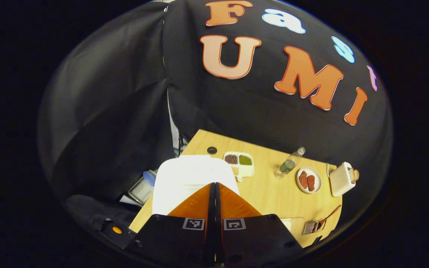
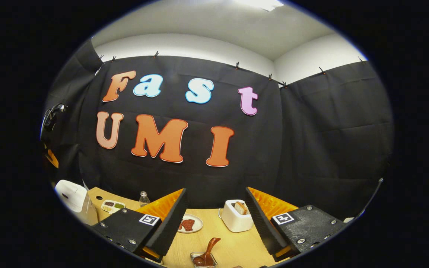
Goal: Close the left gripper, press the button to open the rice cooker; take a wooden spoon from the chopstick holder with the right hand, scoop a spoonful of rice and pour it into the rice cooker, then put the wooden spoon back into the chopstick holder.
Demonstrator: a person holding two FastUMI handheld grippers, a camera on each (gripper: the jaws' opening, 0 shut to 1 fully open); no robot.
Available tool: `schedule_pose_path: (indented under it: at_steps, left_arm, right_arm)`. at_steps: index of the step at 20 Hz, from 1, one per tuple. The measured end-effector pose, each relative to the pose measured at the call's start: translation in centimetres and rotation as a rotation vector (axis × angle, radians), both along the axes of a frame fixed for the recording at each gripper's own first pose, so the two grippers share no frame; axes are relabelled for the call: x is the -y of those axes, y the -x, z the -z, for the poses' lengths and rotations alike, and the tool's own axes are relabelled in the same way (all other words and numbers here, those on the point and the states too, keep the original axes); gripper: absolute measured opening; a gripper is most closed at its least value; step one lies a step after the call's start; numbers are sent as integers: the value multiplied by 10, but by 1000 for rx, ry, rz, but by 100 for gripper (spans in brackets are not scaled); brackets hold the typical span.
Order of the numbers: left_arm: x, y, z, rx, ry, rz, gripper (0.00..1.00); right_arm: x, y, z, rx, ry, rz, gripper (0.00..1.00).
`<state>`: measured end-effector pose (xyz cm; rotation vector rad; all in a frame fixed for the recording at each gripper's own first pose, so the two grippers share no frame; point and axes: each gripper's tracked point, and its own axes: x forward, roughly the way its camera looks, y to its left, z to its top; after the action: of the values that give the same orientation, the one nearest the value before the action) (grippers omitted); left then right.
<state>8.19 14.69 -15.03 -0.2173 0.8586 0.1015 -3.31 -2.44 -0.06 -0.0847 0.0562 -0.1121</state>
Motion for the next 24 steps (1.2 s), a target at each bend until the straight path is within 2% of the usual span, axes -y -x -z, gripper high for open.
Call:
schedule_pose_path:
  at_steps: [4,6,12,17,19,22,24]
  left_arm:
    - [1,21,57,-261,118,-23,5]
    - [4,29,83,-341,147,-36,5]
    - [-2,35,126,-435,183,-63,5]
    - [-2,36,127,-396,203,-68,5]
    - [-5,34,113,-324,182,-62,5]
    - [-10,24,72,-151,103,-52,5]
    - [-11,25,53,-86,61,-50,6]
  right_arm:
    - [2,8,13,-40,-3,24,94]
    - [4,9,17,-58,-9,33,94]
    - [7,13,31,-91,-9,53,94]
    - [3,11,48,-122,-15,47,95]
    - [0,7,58,-141,-21,35,94]
    - [0,2,73,-176,-22,20,94]
    - [0,0,87,-202,-33,11,94]
